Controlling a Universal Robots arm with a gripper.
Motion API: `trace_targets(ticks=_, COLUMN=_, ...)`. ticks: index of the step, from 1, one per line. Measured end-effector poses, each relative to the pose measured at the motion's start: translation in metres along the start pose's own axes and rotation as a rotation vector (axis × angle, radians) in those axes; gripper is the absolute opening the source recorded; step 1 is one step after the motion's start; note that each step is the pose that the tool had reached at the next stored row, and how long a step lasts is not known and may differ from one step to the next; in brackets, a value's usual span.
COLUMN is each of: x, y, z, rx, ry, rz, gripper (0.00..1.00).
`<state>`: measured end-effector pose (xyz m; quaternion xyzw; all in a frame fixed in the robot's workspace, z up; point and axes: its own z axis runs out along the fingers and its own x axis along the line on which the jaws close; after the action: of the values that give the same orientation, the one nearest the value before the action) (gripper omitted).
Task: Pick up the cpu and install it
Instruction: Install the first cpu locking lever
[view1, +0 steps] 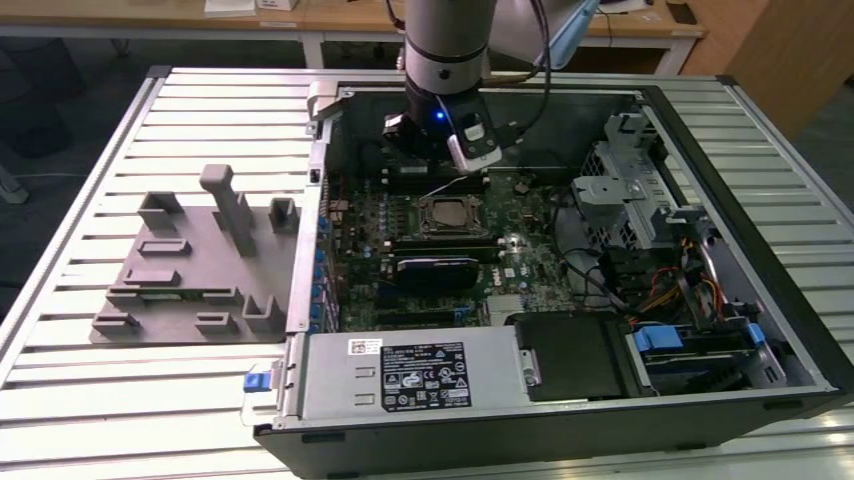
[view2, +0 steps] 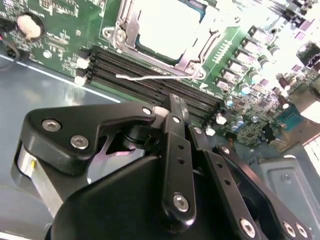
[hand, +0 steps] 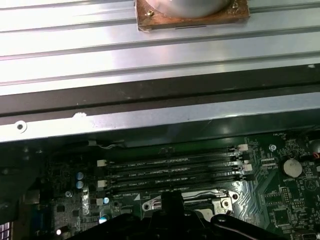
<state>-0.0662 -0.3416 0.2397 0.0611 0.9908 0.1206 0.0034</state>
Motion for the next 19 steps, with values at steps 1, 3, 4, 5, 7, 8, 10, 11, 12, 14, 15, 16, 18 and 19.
trace_targets(ticks=1, x=0.0, y=0.0, z=0.0, rx=0.0, ry=-0.0001, rz=0.0, gripper=0.11)
trace_targets(ticks=3, x=-0.0002, y=0.0001, z=0.0, rx=0.0001, ry=0.0, rz=0.0, gripper=0.11)
trace_targets(ticks=4, x=-0.0002, y=0.0001, z=0.0001, rx=0.0008, ry=-0.0004, rz=0.001, gripper=0.11)
trace_targets(ticks=5, x=-0.0002, y=0.0001, z=0.0003, rx=0.0029, ry=-0.0015, rz=0.004, gripper=0.11)
trace_targets(ticks=7, x=-0.0002, y=-0.0001, z=0.0006, rx=0.0083, ry=-0.0079, rz=0.016, gripper=0.11)
trace_targets(ticks=8, x=-0.0002, y=-0.0001, z=0.0009, rx=0.0104, ry=-0.0134, rz=0.024, gripper=0.11)
trace_targets(ticks=10, x=-0.0002, y=-0.0003, z=0.0017, rx=0.0139, ry=-0.0261, rz=0.037, gripper=0.11)
trace_targets(ticks=11, x=-0.0002, y=-0.0005, z=0.0022, rx=0.0142, ry=-0.0323, rz=0.043, gripper=0.11)
trace_targets(ticks=12, x=-0.0002, y=-0.0006, z=0.0029, rx=0.0142, ry=-0.0385, rz=0.048, gripper=0.11)
trace_targets(ticks=14, x=-0.0002, y=-0.0009, z=0.004, rx=0.0146, ry=-0.0505, rz=0.059, gripper=0.11)
trace_targets(ticks=15, x=-0.0002, y=-0.001, z=0.0046, rx=0.015, ry=-0.0564, rz=0.064, gripper=0.11)
trace_targets(ticks=16, x=-0.0002, y=-0.0012, z=0.0051, rx=0.0157, ry=-0.0622, rz=0.069, gripper=0.11)
trace_targets(ticks=18, x=-0.0002, y=-0.0015, z=0.0064, rx=0.0184, ry=-0.0724, rz=0.081, gripper=0.11)
trace_targets(ticks=19, x=-0.0002, y=-0.0017, z=0.007, rx=0.0203, ry=-0.0773, rz=0.086, gripper=0.11)
